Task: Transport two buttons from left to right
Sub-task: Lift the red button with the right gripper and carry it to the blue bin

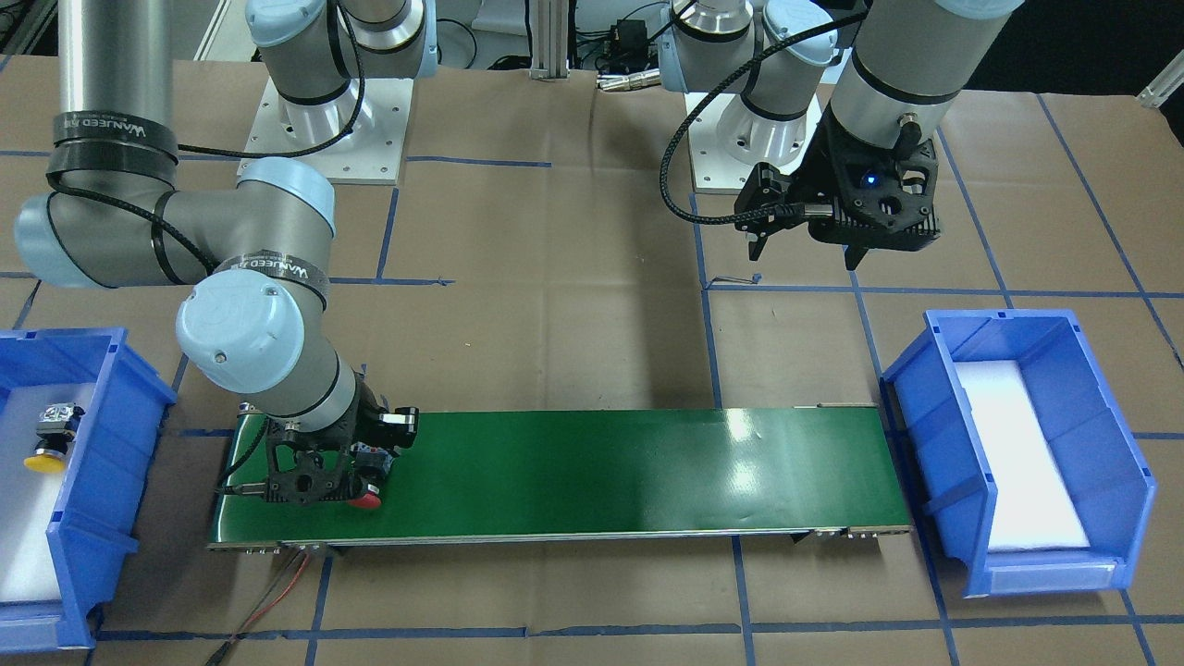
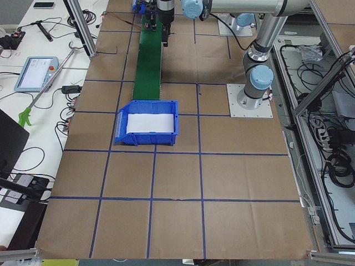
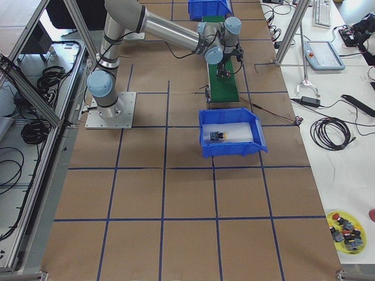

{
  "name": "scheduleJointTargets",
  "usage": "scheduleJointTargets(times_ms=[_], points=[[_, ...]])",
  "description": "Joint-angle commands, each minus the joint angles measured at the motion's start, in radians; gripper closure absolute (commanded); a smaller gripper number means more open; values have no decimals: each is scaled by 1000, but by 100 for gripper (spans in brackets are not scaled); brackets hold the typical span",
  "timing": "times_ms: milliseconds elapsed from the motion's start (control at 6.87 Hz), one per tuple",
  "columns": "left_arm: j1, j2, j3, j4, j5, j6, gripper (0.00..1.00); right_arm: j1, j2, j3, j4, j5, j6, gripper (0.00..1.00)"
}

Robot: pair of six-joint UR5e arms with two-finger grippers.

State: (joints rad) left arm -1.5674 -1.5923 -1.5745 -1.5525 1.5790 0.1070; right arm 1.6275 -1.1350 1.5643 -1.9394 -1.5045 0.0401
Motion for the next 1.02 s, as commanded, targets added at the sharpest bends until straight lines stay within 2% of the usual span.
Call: scheduleJointTargets(times_ms=[0,291,582,873], points=[[0,0,-2,0,1,0,0,-56,-69,-91,188,-19,-18,97],[0,0,-2,0,1,-1,0,-223,-142,-151,392,-16,-116,95],[-2,2,-2,0,1,0,0,-410,-144,-156,381,-25,-459,95],[-2,2,-2,0,-1,-1,0,-517,-99,-187,265,-29,-679,95]])
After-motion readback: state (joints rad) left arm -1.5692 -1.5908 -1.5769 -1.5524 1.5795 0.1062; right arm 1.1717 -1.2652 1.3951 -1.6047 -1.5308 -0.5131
